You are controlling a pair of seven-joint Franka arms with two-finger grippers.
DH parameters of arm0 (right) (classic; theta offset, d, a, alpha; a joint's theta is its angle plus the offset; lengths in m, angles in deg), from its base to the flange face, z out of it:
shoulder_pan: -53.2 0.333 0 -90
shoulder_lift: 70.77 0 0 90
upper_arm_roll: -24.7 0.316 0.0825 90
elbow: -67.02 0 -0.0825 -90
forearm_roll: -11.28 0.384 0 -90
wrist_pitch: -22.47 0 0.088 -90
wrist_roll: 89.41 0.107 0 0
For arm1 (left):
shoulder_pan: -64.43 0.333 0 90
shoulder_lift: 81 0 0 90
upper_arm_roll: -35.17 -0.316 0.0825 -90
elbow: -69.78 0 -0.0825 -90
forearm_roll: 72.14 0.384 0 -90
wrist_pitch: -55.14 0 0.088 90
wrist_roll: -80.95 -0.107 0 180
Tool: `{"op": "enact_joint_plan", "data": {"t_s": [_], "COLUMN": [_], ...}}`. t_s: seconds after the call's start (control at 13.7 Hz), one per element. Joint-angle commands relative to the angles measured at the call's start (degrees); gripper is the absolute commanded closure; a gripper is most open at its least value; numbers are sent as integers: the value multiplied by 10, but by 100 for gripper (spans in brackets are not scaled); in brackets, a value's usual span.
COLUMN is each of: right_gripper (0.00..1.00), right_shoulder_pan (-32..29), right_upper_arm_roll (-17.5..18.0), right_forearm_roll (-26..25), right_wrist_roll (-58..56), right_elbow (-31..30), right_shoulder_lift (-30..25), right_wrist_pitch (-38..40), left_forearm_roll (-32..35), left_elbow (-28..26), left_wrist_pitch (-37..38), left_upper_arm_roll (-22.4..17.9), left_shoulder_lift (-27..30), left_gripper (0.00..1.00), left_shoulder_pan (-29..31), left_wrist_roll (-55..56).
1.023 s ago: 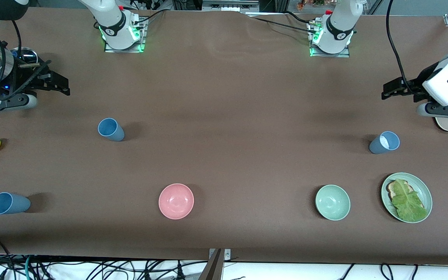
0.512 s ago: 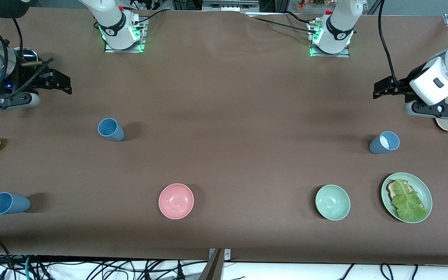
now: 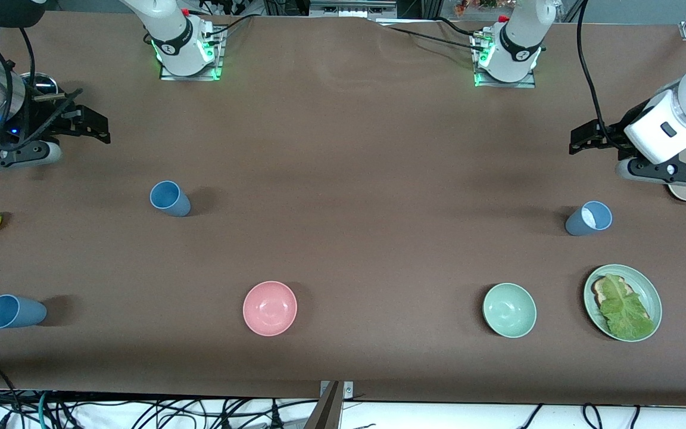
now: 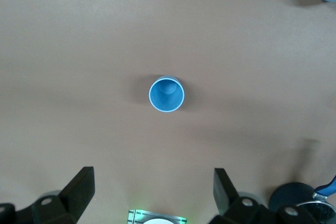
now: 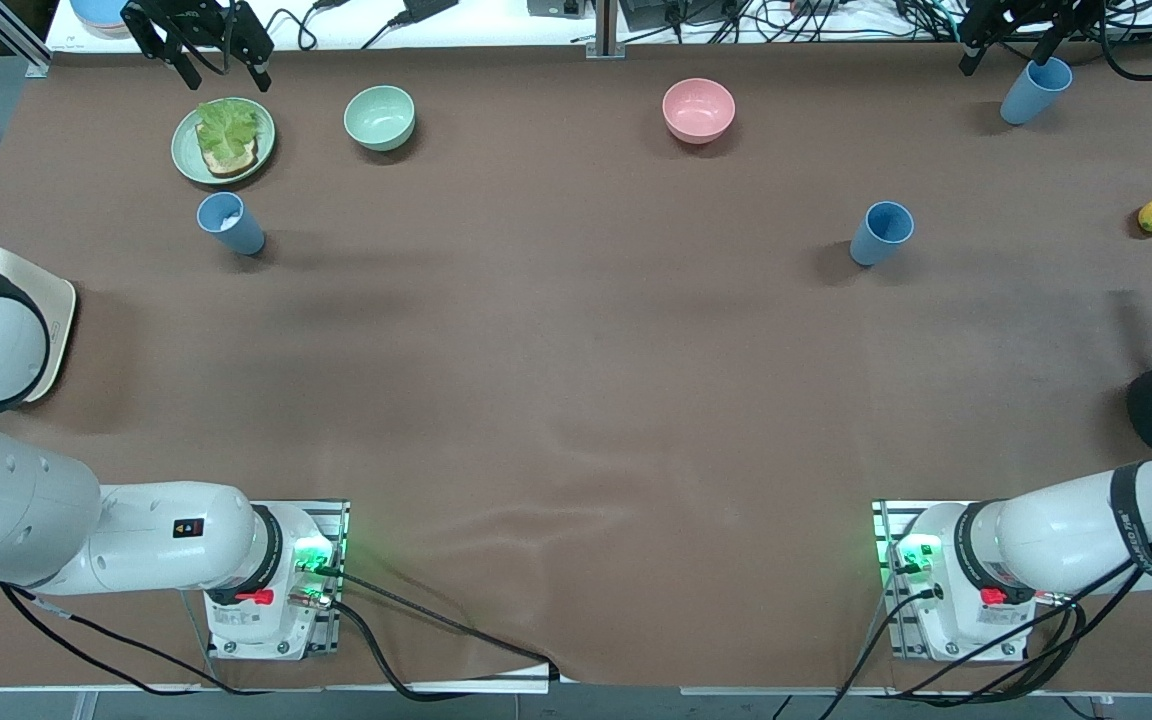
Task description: Stack blue cups with both arms
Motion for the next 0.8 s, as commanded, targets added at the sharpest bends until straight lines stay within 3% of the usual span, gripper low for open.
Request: {"op": "enact_joint_plan", "data": {"t_s": [0.0,0.73], "right_gripper": [0,0], "right_shoulder_pan": [-2,-2], "right_upper_arm_roll": [2,2], "right_forearm_roll": [10,10], "right_wrist_roll": [-9,-9], "right_elbow": [11,11], "right_shoulder_lift": [-2,1], "right_wrist_pitch": [10,7], "left_forearm_roll": [15,15], "left_elbow": [7,11], "left_wrist_pitch": [1,0], "left_upper_arm_roll": [4,-2], "left_shoulder_lift": [1,0], "left_gripper": [0,0], "left_shoulder_pan": [-2,6], "left_wrist_roll": [2,3]}}
